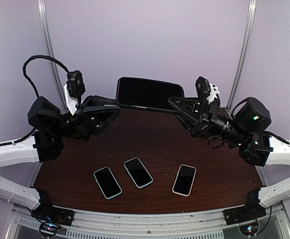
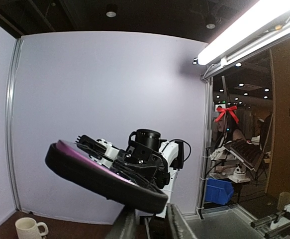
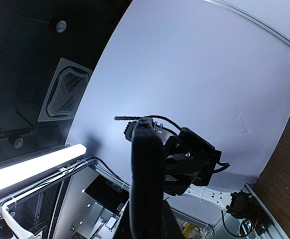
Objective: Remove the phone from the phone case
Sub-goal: Remove the phone from the bottom left corner of the phone case.
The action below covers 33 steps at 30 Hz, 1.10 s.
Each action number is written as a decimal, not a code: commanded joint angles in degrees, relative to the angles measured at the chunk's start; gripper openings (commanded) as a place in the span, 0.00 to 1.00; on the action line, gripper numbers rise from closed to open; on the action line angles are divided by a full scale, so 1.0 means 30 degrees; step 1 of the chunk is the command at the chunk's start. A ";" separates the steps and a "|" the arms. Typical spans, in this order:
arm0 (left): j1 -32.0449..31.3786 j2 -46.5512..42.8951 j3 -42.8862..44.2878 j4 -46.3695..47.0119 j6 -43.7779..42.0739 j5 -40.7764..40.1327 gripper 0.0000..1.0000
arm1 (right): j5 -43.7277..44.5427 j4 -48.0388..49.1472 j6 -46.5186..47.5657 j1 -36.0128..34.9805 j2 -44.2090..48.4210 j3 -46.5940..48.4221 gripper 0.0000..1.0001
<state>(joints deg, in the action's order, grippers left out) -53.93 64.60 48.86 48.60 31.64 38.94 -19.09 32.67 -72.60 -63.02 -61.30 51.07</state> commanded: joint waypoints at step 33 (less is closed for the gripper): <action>0.0209 0.1225 -0.0035 0.2108 0.0512 0.0652 0.13 | 0.0211 -0.2032 0.2056 0.0439 0.1527 -0.0756 0.00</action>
<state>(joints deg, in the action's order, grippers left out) -53.36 67.75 48.10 46.22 35.77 39.66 -15.94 19.68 -54.85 -62.39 -55.79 51.20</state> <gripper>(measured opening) 0.182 0.091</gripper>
